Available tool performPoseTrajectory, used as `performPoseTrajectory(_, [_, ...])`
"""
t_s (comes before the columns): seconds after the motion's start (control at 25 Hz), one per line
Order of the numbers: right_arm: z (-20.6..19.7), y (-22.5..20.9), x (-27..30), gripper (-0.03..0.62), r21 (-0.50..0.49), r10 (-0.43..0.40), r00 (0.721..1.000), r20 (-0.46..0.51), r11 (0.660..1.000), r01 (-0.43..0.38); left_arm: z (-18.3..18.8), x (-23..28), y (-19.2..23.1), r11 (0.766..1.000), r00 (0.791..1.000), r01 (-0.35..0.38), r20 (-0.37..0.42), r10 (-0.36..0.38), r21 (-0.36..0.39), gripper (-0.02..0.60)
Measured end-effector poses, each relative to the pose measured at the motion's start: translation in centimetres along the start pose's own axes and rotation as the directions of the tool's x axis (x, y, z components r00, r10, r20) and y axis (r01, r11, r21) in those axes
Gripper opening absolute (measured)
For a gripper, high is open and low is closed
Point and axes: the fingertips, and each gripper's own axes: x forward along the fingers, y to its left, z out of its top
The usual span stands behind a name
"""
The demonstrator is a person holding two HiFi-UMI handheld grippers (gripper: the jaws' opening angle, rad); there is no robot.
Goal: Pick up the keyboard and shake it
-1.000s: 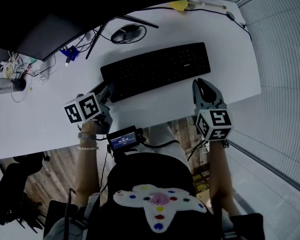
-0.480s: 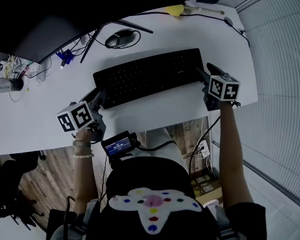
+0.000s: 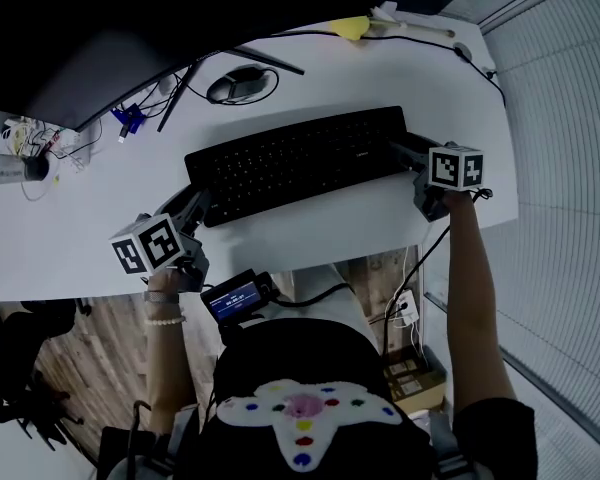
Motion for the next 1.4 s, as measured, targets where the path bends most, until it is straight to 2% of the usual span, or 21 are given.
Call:
performPoseTrajectory(0.16, [0.4,0.2,0.0,0.285,0.036,0.065,0.998,-0.010,0.997,-0.065,0.1,0.1,0.3,1.000,1.000,-0.024,0.005,0.024,-0.008,0.160])
performPoseTrajectory(0.24, [0.4,0.3,0.1,0.285,0.024,0.076,0.997,-0.025,0.997,-0.075,0.1,0.1,0.4,0.999,0.999,-0.032,0.000,0.032,-0.007,0.160])
performPoseTrajectory(0.56, [0.2,0.2,1.1,0.285,-0.077,0.021,0.996,-0.088,0.997,-0.028,-0.2,0.3,0.8,0.998,0.998,-0.060,-0.003,0.060,0.015,0.160])
performPoseTrajectory(0.76, [0.4,0.3,1.4,0.284,-0.078,0.013,0.994,-0.111,0.997,-0.021,-0.5,0.7,1.1,0.996,0.997,-0.081,-0.012,0.082,0.030,0.158])
performPoseTrajectory(1.08, [0.8,1.1,-0.2,0.282,-0.140,-0.065,0.996,-0.056,0.989,0.056,-0.3,0.9,1.6,0.994,0.996,-0.089,0.003,0.089,0.068,0.155])
performPoseTrajectory(1.4, [2.6,3.0,-5.0,0.281,-0.193,-0.164,0.985,0.063,0.966,0.173,0.3,1.5,0.8,0.997,0.999,-0.022,0.050,0.018,0.073,0.152])
